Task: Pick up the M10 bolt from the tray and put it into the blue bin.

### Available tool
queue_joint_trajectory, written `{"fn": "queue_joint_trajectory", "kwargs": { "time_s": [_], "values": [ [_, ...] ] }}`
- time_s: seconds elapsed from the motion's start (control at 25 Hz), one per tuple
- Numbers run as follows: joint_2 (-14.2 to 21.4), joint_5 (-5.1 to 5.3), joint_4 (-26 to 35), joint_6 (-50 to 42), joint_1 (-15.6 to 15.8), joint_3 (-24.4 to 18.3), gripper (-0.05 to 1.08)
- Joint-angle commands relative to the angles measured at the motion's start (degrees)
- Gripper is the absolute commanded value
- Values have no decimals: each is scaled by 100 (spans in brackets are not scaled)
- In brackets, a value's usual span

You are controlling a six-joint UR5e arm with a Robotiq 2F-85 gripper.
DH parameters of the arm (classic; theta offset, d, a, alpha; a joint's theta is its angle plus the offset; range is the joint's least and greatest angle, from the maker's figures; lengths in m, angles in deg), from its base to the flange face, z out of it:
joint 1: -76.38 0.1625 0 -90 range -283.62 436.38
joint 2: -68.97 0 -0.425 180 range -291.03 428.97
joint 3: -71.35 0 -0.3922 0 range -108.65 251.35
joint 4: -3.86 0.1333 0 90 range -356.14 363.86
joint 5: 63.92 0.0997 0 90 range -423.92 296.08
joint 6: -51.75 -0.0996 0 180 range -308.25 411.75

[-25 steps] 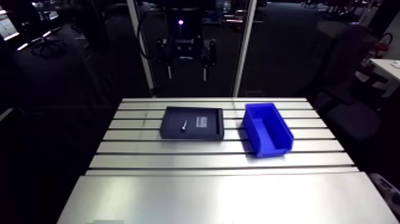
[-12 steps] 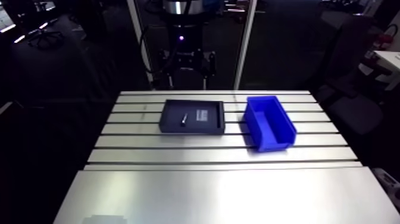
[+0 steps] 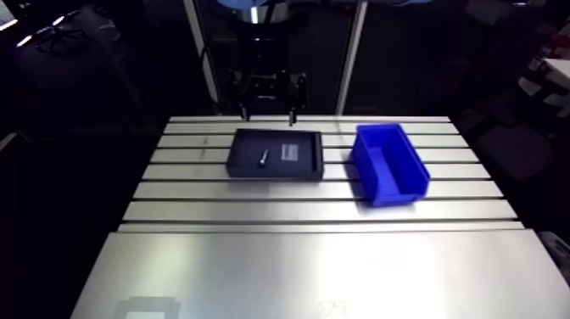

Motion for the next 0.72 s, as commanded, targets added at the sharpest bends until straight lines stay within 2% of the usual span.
{"fn": "queue_joint_trajectory", "kwargs": {
  "time_s": [0.04,0.48,0.72],
  "values": [
    [-94,14,-78,0,78,4,3],
    [-217,-4,-104,-18,87,74,6],
    [-287,5,-333,-9,104,197,17]
  ]
}}
